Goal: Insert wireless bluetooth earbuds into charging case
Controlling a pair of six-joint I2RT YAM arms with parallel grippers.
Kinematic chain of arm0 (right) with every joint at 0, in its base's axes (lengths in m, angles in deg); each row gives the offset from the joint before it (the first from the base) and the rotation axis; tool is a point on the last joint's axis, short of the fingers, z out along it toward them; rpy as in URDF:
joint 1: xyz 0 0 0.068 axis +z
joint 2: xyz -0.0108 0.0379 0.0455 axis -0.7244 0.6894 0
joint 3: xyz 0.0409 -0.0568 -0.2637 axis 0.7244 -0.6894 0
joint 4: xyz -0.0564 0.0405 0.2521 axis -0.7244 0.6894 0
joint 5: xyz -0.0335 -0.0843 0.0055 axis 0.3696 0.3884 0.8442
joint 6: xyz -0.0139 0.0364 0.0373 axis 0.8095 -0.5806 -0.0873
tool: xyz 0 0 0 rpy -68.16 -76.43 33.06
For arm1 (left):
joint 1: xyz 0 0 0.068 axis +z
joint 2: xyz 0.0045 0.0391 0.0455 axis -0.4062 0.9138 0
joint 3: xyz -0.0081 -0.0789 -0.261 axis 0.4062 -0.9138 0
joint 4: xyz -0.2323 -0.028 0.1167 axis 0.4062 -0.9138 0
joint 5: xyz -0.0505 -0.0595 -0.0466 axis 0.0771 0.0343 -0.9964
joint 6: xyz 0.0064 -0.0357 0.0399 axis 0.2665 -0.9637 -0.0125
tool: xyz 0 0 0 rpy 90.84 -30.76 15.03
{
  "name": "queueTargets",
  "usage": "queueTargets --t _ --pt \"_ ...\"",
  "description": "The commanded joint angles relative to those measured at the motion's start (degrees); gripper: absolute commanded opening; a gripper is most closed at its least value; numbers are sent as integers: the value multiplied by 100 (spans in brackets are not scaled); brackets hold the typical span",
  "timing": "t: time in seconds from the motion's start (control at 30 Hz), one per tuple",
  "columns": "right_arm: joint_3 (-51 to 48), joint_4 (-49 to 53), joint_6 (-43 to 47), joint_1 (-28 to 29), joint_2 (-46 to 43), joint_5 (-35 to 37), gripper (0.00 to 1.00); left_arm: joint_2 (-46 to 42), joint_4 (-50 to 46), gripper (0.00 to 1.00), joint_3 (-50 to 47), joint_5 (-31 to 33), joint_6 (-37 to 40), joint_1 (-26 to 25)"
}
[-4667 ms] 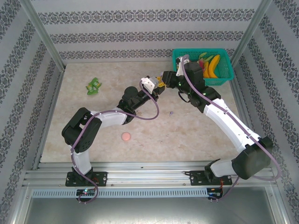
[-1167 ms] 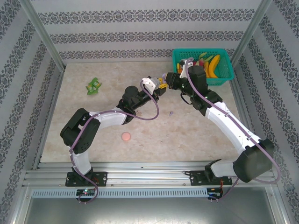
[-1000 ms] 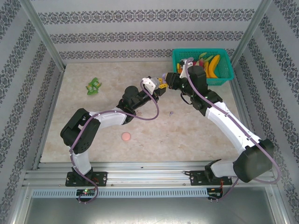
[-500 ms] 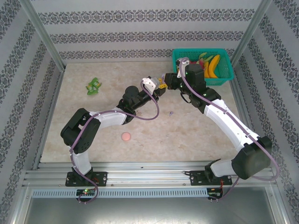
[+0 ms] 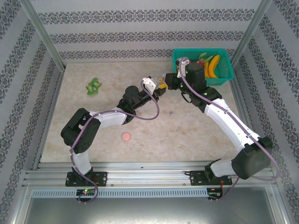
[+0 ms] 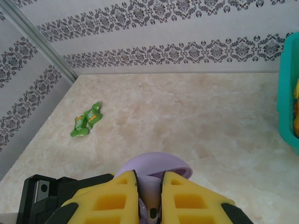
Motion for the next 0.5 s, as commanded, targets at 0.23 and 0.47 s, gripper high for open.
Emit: queueTargets --t 0.23,0.47 --pt "126 562 417 58 25 -166 13 -58 429 0 315 -94 -3 -71" --pt "160 597 519 91 55 -229 13 -53 422 0 322 -106 -28 -71"
